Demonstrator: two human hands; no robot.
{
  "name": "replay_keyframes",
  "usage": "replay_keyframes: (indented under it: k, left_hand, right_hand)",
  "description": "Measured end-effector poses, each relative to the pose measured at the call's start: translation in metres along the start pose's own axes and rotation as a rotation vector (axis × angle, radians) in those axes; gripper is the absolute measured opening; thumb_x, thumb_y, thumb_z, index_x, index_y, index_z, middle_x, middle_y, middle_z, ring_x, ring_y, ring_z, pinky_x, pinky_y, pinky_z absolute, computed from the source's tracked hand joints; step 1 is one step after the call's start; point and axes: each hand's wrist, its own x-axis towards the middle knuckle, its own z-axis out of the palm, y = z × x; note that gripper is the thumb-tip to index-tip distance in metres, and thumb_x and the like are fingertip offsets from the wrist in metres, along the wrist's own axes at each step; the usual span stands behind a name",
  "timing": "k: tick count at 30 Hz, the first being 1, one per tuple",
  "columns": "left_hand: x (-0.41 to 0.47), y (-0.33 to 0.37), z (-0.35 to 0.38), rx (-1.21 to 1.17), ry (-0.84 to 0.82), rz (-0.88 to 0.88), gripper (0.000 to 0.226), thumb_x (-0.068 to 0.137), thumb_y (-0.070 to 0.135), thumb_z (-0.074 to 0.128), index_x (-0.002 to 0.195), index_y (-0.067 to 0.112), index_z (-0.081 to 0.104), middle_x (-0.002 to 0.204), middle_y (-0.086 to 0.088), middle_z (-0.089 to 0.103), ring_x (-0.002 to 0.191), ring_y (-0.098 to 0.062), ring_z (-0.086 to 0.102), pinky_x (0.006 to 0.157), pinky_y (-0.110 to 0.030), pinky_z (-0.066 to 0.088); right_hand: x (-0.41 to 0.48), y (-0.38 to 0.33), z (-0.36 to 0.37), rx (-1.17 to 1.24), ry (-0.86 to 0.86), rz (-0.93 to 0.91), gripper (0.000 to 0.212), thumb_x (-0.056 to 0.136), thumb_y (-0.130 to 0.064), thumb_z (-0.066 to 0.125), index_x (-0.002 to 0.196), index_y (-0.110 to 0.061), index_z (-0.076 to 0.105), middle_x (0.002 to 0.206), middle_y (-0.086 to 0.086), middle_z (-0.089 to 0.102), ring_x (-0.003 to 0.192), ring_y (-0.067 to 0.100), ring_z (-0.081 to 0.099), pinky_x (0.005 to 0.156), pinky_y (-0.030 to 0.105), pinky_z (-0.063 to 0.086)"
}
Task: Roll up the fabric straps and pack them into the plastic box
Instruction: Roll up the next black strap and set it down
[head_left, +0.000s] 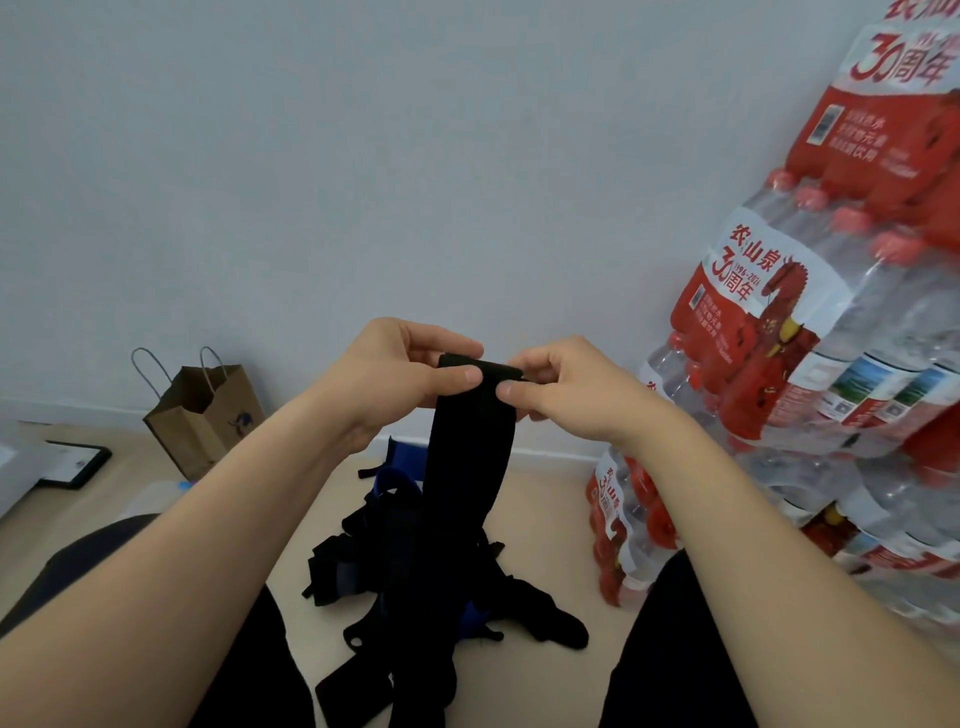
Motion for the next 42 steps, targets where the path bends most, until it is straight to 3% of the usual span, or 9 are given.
replay_keyframes:
  k: [4, 7, 15, 19, 27, 33, 36, 39, 42]
  left_hand:
    - [-0.001, 0.003, -0.008, 0.075, -0.027, 0.005, 0.008, 0.099, 0.011, 0.078, 0.105, 0.013, 0.082, 0.097, -0.017, 0.082, 0.088, -0.027, 0.080, 0.075, -0.033, 0.066]
    - [-0.003, 0.001, -0.008, 0.127, -0.057, 0.023, 0.002, 0.103, 0.010, 0.072, 0.104, 0.009, 0.073, 0.090, -0.016, 0.082, 0.078, -0.027, 0.080, 0.068, -0.033, 0.066]
    - [-0.002, 0.001, -0.010, -0.176, -0.083, 0.008, 0.011, 0.099, 0.011, 0.076, 0.108, 0.005, 0.075, 0.107, -0.024, 0.080, 0.094, -0.033, 0.081, 0.076, -0.034, 0.065]
    - [-0.001, -0.001, -0.010, -0.316, -0.109, -0.040, 0.043, 0.088, 0.028, 0.077, 0.116, -0.004, 0.075, 0.115, -0.020, 0.080, 0.101, -0.029, 0.081, 0.081, -0.032, 0.065]
    - [-0.006, 0.000, -0.022, -0.173, -0.077, -0.020, 0.032, 0.080, 0.000, 0.088, 0.109, 0.014, 0.084, 0.108, -0.018, 0.082, 0.101, -0.032, 0.081, 0.084, -0.032, 0.065]
    - [-0.016, 0.008, -0.020, 0.022, -0.106, 0.020, 0.012, 0.095, 0.030, 0.082, 0.102, 0.021, 0.085, 0.095, -0.019, 0.082, 0.085, -0.034, 0.082, 0.075, -0.037, 0.068]
    - [-0.020, 0.010, -0.020, 0.022, -0.128, -0.012, 0.034, 0.093, 0.053, 0.075, 0.103, 0.022, 0.086, 0.094, -0.019, 0.082, 0.084, -0.033, 0.082, 0.070, -0.031, 0.066]
    - [-0.019, 0.007, -0.020, -0.049, -0.081, 0.004, 0.029, 0.088, 0.042, 0.082, 0.102, 0.017, 0.087, 0.099, -0.018, 0.083, 0.091, -0.032, 0.082, 0.074, -0.031, 0.066]
    - [-0.017, 0.006, -0.023, -0.133, -0.040, 0.026, 0.033, 0.074, 0.029, 0.091, 0.102, 0.013, 0.087, 0.106, -0.016, 0.083, 0.100, -0.030, 0.081, 0.079, -0.033, 0.066]
  right_hand:
    - [0.003, 0.003, -0.002, -0.112, 0.106, -0.162, 0.011, 0.102, -0.024, 0.075, 0.096, -0.020, 0.084, 0.068, -0.013, 0.064, 0.063, 0.004, 0.055, 0.066, 0.030, 0.042]
    - [0.005, 0.002, 0.000, -0.103, 0.058, -0.183, 0.012, 0.102, -0.025, 0.075, 0.108, -0.026, 0.085, 0.088, -0.009, 0.079, 0.079, 0.009, 0.071, 0.075, 0.031, 0.055]
    - [0.012, -0.005, 0.002, 0.186, 0.185, -0.237, 0.023, 0.097, -0.012, 0.081, 0.104, -0.033, 0.086, 0.090, -0.002, 0.084, 0.058, 0.034, 0.075, 0.057, 0.039, 0.064]
    - [0.012, -0.004, -0.001, 0.170, 0.200, -0.321, 0.025, 0.095, -0.008, 0.082, 0.104, -0.031, 0.085, 0.091, -0.009, 0.084, 0.050, 0.024, 0.072, 0.058, 0.028, 0.060]
    - [0.010, -0.006, 0.002, 0.216, 0.109, -0.259, 0.024, 0.090, -0.012, 0.088, 0.111, -0.023, 0.084, 0.094, 0.001, 0.084, 0.075, 0.012, 0.075, 0.068, 0.026, 0.058]
    - [0.009, -0.012, 0.013, 0.011, 0.111, -0.228, 0.010, 0.102, -0.016, 0.074, 0.096, -0.023, 0.070, 0.080, -0.001, 0.078, 0.061, 0.011, 0.070, 0.054, 0.030, 0.057]
    - [0.007, -0.014, 0.016, -0.048, 0.131, -0.282, 0.011, 0.100, -0.017, 0.076, 0.097, -0.024, 0.068, 0.090, 0.001, 0.079, 0.084, 0.021, 0.076, 0.080, 0.048, 0.063]
    - [0.006, -0.013, 0.018, 0.039, 0.134, -0.295, 0.014, 0.095, -0.012, 0.082, 0.097, -0.024, 0.076, 0.097, -0.003, 0.083, 0.095, 0.016, 0.079, 0.096, 0.048, 0.062]
    - [0.005, -0.013, 0.013, 0.163, 0.108, -0.267, 0.016, 0.093, -0.016, 0.086, 0.106, -0.024, 0.082, 0.099, -0.002, 0.084, 0.096, 0.016, 0.081, 0.089, 0.039, 0.067]
